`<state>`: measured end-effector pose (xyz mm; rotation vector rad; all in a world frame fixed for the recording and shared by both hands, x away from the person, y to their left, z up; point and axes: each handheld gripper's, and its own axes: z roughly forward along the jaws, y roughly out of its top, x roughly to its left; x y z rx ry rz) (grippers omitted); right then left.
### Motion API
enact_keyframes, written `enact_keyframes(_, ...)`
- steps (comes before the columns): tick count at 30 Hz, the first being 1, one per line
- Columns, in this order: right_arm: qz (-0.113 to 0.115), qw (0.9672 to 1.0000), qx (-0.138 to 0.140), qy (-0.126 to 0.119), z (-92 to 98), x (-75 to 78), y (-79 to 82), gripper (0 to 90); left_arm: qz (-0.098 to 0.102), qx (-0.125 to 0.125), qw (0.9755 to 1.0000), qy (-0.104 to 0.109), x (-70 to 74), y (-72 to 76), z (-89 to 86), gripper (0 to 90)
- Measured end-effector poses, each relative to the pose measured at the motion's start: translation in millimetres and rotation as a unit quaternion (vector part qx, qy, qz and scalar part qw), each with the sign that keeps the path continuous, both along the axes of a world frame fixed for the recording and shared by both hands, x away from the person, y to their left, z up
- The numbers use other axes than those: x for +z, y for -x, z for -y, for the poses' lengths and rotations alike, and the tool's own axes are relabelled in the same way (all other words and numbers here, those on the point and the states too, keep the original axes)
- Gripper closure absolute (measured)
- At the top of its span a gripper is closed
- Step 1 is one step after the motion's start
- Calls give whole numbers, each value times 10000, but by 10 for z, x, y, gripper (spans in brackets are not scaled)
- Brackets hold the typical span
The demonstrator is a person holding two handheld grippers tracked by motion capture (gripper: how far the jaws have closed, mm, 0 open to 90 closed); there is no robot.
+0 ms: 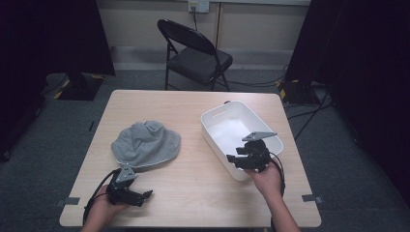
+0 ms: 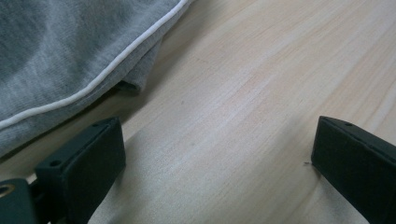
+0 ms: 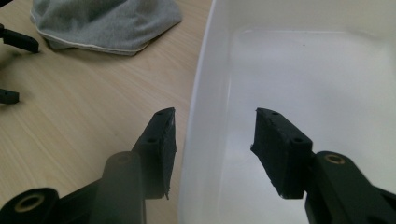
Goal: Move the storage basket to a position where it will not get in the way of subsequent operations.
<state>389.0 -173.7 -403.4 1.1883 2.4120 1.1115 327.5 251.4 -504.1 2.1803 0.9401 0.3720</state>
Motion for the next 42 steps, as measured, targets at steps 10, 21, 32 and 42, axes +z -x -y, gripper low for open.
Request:
enact_keyframes(10,-57,9997,235,-16,-194,-111,48,528,1,0,10000,-1,0,0,0,24)
enact_keyframes(21,-91,9999,120,-70,-157,-143,65,619,0,0,10000,-1,0,0,0,24)
enact_keyframes(32,-143,9998,26,-103,-185,-142,39,647,1,-1,10000,-1,0,0,0,24)
enact_keyframes(42,-114,9998,-141,84,-187,-191,25,794,2,1,10000,2,0,0,0,24)
